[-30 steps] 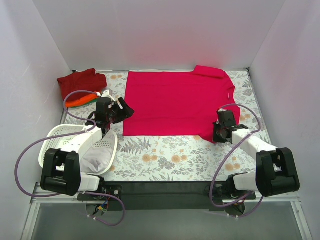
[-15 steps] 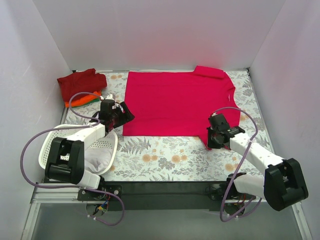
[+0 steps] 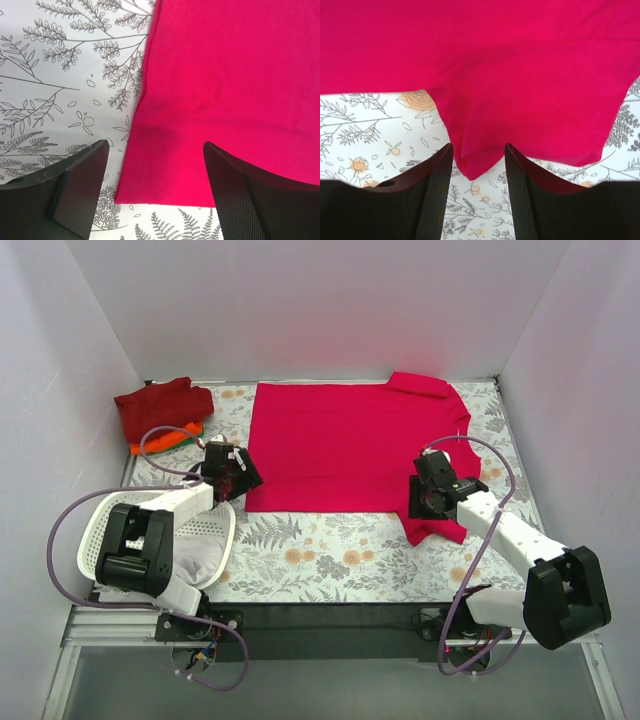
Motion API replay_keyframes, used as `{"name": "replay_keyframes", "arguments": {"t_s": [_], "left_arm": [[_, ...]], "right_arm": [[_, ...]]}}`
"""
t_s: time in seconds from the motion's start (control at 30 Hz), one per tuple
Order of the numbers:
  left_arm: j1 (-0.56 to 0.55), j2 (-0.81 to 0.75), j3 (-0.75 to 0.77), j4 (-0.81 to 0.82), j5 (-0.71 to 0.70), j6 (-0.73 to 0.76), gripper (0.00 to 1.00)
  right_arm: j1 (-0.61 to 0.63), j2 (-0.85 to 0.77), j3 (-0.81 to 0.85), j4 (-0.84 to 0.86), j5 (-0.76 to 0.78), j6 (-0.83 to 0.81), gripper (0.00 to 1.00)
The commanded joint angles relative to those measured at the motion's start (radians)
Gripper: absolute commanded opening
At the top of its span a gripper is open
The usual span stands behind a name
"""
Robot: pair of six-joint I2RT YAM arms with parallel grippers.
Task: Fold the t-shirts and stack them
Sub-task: Flatten the tshirt out
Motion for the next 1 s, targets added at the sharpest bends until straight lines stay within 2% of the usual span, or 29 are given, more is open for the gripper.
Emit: {"name": "replay_keyframes", "arguments": {"t_s": [0.0, 0.17, 0.37, 0.47, 0.63, 0.97], "left_arm": [[-0.001, 0.032, 0.031, -0.026, -0.011, -0.014, 0.71], [-0.013, 0.016, 0.009, -0.057, -0.029, -0.028, 0.70], [-0.071, -0.099, -0.044, -0.061, -0.087, -0.074, 0.70], [-0.102, -0.139, -0.058, -0.034, -0.110, -0.046, 0.70], [-0.117, -0.133, -0.044, -0.034, -0.124, -0.033, 0.70], [-0.220, -0.182, -0.044, -0.084, -0.123, -0.042, 0.70]], "right_arm": [[0.004, 0.011, 0.050, 0.044, 0.021, -0.035, 0.42], [0.002, 0.011, 0.049, 0.050, 0.061, -0.056, 0.46], [0.001, 0.006, 0.047, 0.095, 0.050, -0.081, 0.49], [-0.009, 0.012, 0.044, 0.118, 0.039, -0.099, 0.50], [-0.021, 0.014, 0.024, 0.144, 0.018, -0.121, 0.51], [-0.033, 0.006, -0.019, 0.176, -0.002, -0.118, 0.52]]}}
